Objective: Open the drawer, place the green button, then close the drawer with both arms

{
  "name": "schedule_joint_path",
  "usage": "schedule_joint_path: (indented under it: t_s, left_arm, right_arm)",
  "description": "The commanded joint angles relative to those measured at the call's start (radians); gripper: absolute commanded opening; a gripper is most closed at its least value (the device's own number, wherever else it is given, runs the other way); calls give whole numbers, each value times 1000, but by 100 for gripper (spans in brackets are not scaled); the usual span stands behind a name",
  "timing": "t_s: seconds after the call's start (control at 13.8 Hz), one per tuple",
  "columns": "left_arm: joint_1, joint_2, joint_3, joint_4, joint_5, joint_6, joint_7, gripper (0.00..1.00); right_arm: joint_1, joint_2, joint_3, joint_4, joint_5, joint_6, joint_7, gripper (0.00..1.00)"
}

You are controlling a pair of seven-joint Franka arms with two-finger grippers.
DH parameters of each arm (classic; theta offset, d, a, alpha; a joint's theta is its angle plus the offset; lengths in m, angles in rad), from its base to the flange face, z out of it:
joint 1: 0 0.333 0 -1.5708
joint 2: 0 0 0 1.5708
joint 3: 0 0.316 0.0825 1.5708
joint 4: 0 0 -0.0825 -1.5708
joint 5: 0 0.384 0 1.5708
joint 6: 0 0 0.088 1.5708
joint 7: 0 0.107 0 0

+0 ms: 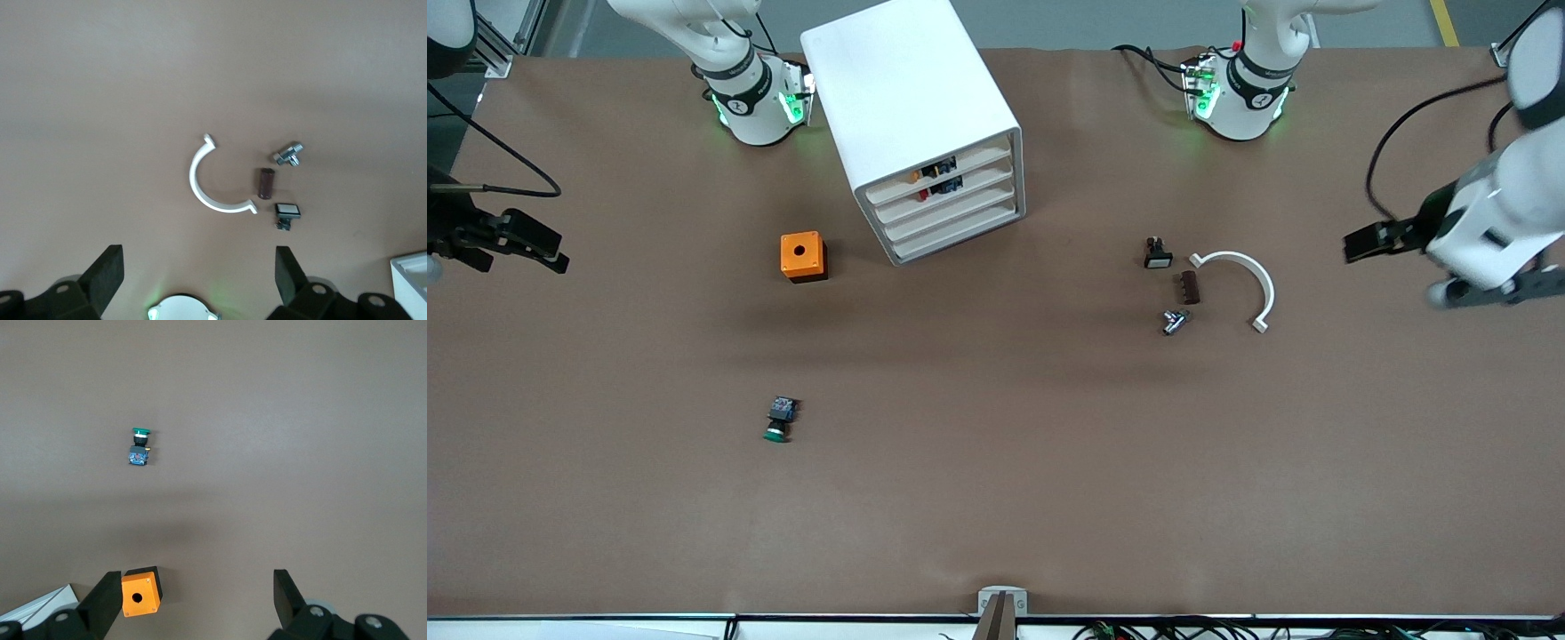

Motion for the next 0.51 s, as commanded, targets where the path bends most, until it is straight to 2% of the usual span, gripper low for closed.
schedule_joint_path:
  t_s: [0.0,0.22,0.43]
  left_arm:
    - [-47,134,-1,74,-20,-12,-32,100]
    - [-108,258,-3,125,-27,-7,-319,100]
    - [-163,370,-6,169,-43,6,-476,100]
  right_arm:
    - [-6,17,10,2,-17,8,-10,100]
    - [0,81,13,2,-12,37,-12,100]
    - [50,151,11,2,-11,74,4,100]
